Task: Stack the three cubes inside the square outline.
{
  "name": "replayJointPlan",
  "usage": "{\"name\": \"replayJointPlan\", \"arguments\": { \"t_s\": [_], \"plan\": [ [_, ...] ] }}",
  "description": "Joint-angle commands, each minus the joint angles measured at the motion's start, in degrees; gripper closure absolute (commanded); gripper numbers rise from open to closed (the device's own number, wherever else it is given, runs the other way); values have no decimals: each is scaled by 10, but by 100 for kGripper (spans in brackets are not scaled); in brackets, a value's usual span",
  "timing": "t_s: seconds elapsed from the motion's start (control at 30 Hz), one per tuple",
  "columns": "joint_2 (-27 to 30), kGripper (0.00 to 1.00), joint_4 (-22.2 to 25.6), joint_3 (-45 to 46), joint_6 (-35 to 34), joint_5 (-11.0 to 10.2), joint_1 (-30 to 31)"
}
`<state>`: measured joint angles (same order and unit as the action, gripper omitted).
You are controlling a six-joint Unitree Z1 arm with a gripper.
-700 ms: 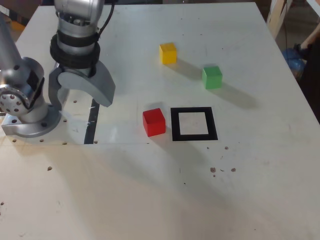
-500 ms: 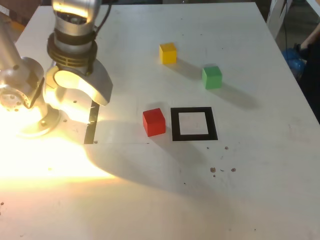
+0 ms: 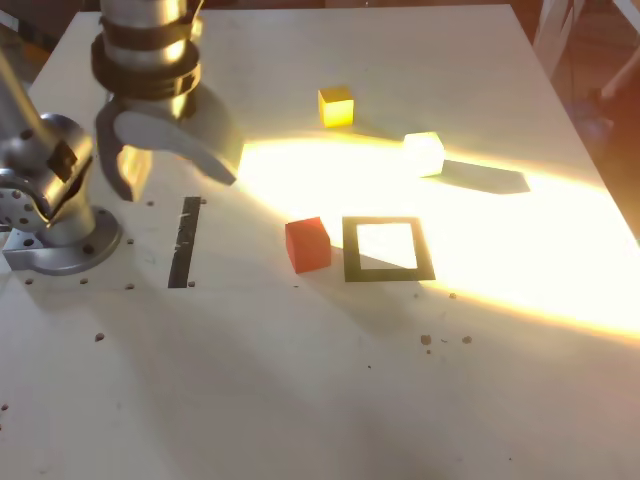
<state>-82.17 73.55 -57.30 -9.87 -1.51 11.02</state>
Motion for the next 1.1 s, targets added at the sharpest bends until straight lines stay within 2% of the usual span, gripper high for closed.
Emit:
{"name": "replayJointPlan", "arguments": {
  "t_s": [0.0, 0.27, 0.43, 0.67, 0.87, 1.07],
  "plan": [
    [-12, 2, 6, -23, -29, -1, 10],
    [-70, 3, 28, -114, -136, -17, 15],
    [-113, 3, 9, -114, -175, -7, 15],
    [-173, 2, -56, -99, -180, 1, 15],
    [-216, 2, -92, -92, -165, 5, 15],
    [-243, 7, -128, -80, -152, 16, 9]
  ]
}}
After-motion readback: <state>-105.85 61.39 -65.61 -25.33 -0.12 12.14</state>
